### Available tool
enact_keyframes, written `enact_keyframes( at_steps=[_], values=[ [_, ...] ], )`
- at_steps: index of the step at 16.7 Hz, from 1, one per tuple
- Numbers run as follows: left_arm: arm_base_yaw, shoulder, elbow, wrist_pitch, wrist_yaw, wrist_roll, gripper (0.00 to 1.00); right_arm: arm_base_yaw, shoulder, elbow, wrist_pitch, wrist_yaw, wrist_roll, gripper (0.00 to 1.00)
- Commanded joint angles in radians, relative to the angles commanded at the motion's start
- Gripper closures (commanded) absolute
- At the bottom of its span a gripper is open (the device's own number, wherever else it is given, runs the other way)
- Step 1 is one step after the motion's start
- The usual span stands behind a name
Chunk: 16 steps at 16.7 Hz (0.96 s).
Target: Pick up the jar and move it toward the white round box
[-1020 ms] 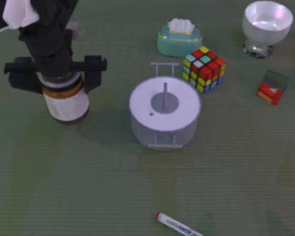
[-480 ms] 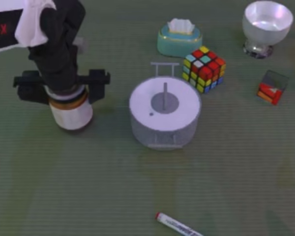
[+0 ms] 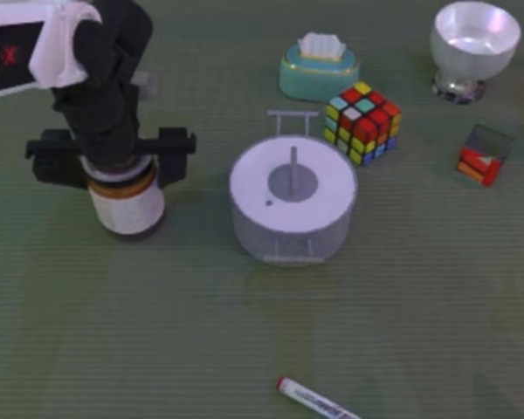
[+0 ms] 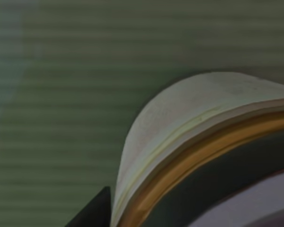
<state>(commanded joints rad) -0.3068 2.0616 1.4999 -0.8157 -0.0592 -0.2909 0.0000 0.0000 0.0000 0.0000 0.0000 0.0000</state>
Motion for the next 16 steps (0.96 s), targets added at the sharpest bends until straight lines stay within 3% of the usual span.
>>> enact_keyframes(
  at_steps=[10,16],
  values=[
    [0.000,0.000,0.000,0.000,0.000,0.000,0.02,0.000,0.000,0.000,0.000,0.000,0.000,0.00],
    [0.000,0.000,0.000,0.000,0.000,0.000,0.00,0.000,0.000,0.000,0.000,0.000,0.000,0.00]
  ],
)
